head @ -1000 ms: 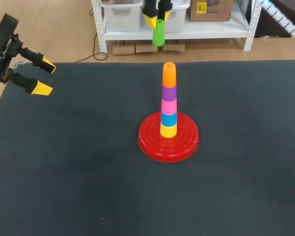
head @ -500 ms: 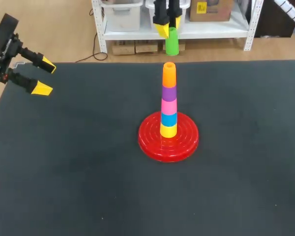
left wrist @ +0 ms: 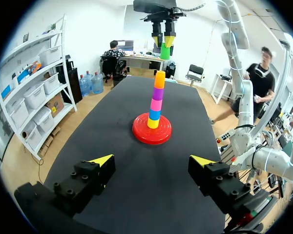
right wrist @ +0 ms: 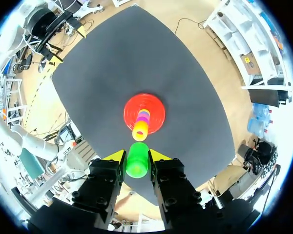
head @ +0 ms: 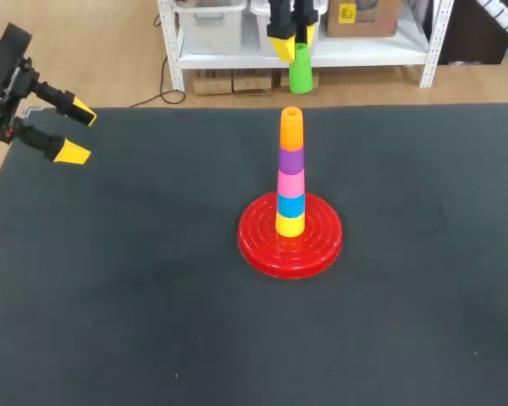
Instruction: Pick up and stack the cylinders on the red base in this order: pink,purple,orange,green
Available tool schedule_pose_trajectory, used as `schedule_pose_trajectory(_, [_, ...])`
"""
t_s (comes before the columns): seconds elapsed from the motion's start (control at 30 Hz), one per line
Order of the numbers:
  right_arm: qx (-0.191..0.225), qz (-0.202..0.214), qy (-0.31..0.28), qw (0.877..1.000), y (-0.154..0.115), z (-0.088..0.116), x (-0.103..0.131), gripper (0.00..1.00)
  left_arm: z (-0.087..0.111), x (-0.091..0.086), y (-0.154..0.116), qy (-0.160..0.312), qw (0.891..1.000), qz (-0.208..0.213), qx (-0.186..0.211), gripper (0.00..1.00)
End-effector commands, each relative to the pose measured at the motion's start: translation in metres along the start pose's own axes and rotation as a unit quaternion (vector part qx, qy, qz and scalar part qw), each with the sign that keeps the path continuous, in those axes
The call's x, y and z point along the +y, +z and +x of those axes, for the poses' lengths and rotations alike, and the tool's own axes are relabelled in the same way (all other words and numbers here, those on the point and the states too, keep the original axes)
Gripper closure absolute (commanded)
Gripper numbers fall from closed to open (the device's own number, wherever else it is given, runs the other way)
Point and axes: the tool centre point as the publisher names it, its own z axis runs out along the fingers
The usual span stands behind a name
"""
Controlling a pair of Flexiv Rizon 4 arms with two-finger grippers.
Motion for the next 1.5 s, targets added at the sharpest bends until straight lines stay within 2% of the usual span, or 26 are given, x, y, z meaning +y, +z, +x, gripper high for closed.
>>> schedule_pose_trajectory(0.03, [0.004, -0.002, 0.0, 1.0, -0.003, -0.003, -0.001, 1.0, 0.001, 0.0, 0.001, 0.001, 1.0, -0.001, -0.001, 0.0])
schedule_pose_trajectory(0.53, [0.004, -0.002, 0.0, 1.0, -0.003, -0.003, -0.001, 1.0, 0.001, 0.0, 0.001, 0.001, 1.0, -0.001, -0.001, 0.0])
schedule_pose_trajectory(0.73, [-0.006, -0.004, 0.011, 1.0, 0.001, 0.005, 0.012, 1.0, 0.001, 0.0, 0.001, 0.001, 1.0, -0.001, -0.001, 0.0])
schedule_pose_trajectory(1.1, [-0.031, 0.007, 0.014, 0.999, 0.012, 0.005, 0.013, 1.0, 0.001, 0.0, 0.001, 0.001, 1.0, -0.001, -0.001, 0.0])
schedule_pose_trajectory(1.27, [-0.029, 0.004, 0.013, 1.0, 0.021, 0.003, 0.01, 1.0, 0.001, 0.0, 0.001, 0.001, 1.0, -0.001, -0.001, 0.0])
schedule_pose_trajectory(1.5, [-0.028, -0.006, 0.018, 0.999, 0.035, 0.01, 0.01, 1.0, 0.001, 0.0, 0.001, 0.001, 1.0, -0.001, -0.001, 0.0])
